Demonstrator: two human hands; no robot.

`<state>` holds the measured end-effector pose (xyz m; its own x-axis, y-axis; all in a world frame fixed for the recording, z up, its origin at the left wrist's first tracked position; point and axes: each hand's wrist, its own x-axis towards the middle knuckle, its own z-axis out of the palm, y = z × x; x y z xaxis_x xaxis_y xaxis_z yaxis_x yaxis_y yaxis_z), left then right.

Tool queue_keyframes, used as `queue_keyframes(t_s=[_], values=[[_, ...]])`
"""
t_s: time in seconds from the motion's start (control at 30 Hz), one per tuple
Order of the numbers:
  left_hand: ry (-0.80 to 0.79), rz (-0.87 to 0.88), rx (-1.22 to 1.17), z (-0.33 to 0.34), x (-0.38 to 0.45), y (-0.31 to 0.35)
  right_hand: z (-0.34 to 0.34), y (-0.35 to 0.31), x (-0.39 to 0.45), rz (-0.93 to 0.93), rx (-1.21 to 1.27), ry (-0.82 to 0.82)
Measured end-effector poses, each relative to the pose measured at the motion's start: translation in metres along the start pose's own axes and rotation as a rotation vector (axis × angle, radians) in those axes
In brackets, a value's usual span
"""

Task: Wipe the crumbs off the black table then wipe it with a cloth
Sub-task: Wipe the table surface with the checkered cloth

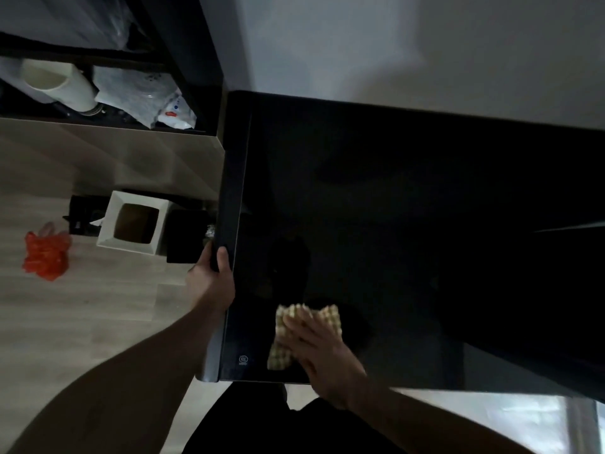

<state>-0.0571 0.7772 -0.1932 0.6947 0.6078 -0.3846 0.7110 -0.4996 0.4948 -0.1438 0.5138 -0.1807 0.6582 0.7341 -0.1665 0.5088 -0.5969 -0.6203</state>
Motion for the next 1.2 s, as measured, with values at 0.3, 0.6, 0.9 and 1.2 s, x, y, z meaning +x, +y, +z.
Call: queue_keyframes(t_s=[0.3,0.6,0.9,1.2], values=[[-0.022,-0.028,0.015,0.001,0.0,0.001,-0.048,0.016,-0.016,0.375,0.482,0.164],[0.003,-0.009,0.027,0.004,0.002,-0.001,-0.186,0.146,0.15,0.508,0.15,0.577],[0.035,0.009,0.038,0.012,0.009,-0.01,-0.182,0.18,0.226,0.689,-0.104,0.188],[0.011,0.001,0.017,0.006,0.001,-0.002,-0.078,0.113,0.111,0.366,-0.128,0.26]])
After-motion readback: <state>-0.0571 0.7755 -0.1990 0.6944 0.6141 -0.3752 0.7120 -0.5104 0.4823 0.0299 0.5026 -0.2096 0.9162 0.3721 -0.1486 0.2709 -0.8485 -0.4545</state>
